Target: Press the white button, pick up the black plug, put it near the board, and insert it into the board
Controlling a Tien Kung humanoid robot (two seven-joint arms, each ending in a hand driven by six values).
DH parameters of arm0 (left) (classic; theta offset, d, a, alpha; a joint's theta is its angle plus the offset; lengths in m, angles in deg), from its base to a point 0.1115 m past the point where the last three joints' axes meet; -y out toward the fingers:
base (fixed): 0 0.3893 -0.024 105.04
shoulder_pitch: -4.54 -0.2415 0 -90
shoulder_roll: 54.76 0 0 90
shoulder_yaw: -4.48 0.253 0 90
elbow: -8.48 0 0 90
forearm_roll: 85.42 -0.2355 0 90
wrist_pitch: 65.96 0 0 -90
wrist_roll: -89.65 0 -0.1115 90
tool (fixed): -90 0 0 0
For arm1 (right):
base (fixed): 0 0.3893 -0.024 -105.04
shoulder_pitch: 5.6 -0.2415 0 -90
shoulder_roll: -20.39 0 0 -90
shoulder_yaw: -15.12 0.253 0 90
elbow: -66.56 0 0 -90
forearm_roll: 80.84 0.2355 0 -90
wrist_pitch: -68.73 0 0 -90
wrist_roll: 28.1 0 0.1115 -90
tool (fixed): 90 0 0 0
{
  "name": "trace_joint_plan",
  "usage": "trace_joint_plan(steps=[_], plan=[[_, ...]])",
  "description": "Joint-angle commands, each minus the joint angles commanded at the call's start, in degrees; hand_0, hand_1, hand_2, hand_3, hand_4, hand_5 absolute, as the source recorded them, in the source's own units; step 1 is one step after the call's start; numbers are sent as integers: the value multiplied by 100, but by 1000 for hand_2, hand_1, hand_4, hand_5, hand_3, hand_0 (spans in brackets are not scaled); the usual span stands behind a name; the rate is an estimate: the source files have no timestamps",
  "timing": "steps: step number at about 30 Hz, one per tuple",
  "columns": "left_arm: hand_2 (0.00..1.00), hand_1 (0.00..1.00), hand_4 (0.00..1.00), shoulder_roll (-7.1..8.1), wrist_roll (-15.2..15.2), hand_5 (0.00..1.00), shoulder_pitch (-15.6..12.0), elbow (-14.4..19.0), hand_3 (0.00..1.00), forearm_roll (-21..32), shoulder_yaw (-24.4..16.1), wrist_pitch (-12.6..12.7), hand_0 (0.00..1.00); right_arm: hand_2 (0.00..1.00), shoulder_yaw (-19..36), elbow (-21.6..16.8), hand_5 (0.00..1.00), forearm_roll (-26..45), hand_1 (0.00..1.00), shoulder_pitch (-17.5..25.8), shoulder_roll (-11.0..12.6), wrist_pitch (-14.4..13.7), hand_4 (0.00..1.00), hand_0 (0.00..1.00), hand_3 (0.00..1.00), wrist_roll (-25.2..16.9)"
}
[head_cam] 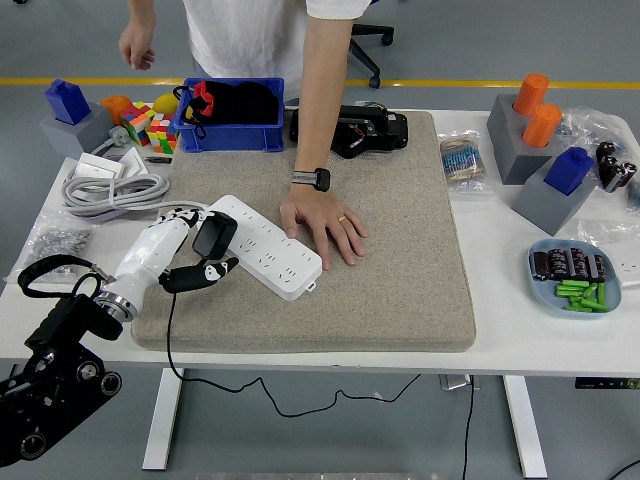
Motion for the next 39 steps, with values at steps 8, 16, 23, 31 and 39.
trace_joint_plan(steps=[8,16,23,31,39], plan=[[830,916,821,-49,-58,522,118,-95,780,37,135,-47,951,567,2,-5,380,9,570,11,-4,-9,645,620,579,-14],[829,915,821,-156,-30,522,258,-250,772,126,263,-44,951,566,11,-4,380,16,570,18,-1,-18,645,620,579,-25],[824,911,818,-250,-14,520,371,-392,764,170,310,-37,951,566,27,-1,378,22,570,21,-3,-29,644,620,579,-36],[822,911,817,-379,-38,521,507,-512,764,191,370,-55,950,566,13,-10,379,35,569,16,-16,-33,644,618,580,-41],[818,909,817,-401,-26,520,526,-549,764,274,377,-58,950,566,25,-12,378,24,569,20,-12,-38,644,618,580,-43]])
